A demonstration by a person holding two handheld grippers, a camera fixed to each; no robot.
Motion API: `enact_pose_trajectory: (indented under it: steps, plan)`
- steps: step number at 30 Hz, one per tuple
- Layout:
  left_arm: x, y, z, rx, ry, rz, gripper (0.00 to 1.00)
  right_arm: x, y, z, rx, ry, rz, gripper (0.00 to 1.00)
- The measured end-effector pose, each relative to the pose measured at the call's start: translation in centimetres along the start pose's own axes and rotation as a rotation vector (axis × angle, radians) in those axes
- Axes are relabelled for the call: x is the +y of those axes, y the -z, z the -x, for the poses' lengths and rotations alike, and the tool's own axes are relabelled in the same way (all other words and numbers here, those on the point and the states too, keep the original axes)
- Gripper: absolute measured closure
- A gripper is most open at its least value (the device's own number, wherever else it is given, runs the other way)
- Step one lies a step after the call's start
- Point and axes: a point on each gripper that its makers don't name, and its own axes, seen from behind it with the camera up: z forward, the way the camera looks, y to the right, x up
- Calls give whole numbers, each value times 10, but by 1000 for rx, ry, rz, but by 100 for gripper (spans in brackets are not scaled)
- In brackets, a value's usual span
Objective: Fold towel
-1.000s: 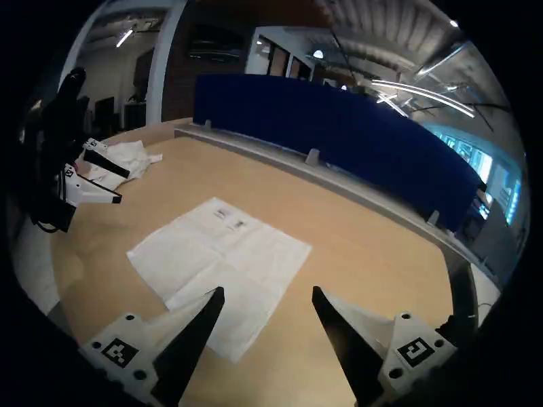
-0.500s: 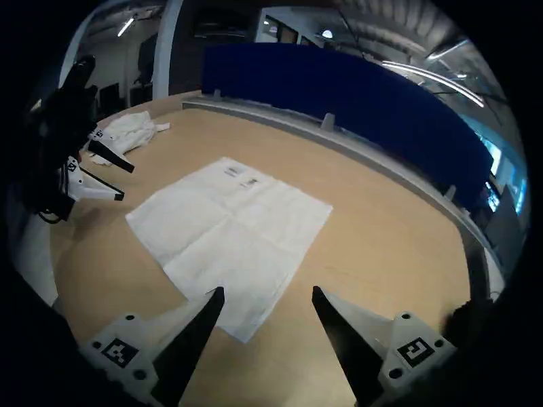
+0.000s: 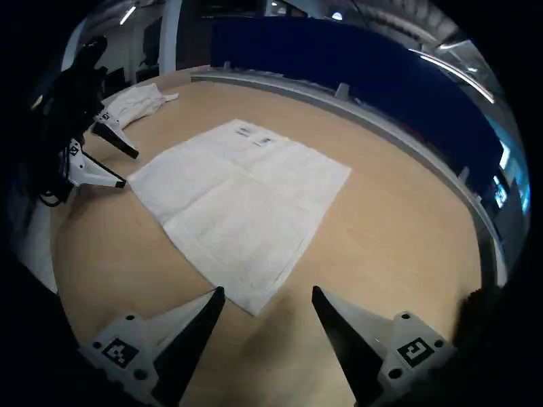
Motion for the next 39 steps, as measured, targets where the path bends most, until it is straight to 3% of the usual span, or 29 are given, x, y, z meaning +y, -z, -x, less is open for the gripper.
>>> enact_pose_trajectory:
  steps: [15, 22, 25, 33, 39]
  plan:
    - [0, -7, 14, -46, -10, -1, 8, -6, -4, 10, -19, -11, -31, 6]
    - [-5, -6, 15, -57, -16, -22, 22, -12, -7, 11, -27, -24, -61, 21]
    - [-3, -6, 15, -61, -16, -19, 29, -12, -8, 12, -29, -24, -67, 22]
    - [0, -5, 16, -63, -14, -26, 35, -12, -7, 16, -37, -33, -78, 35]
    - [-1, -4, 16, -68, 1, -32, 48, -15, -10, 17, -38, -24, -81, 41]
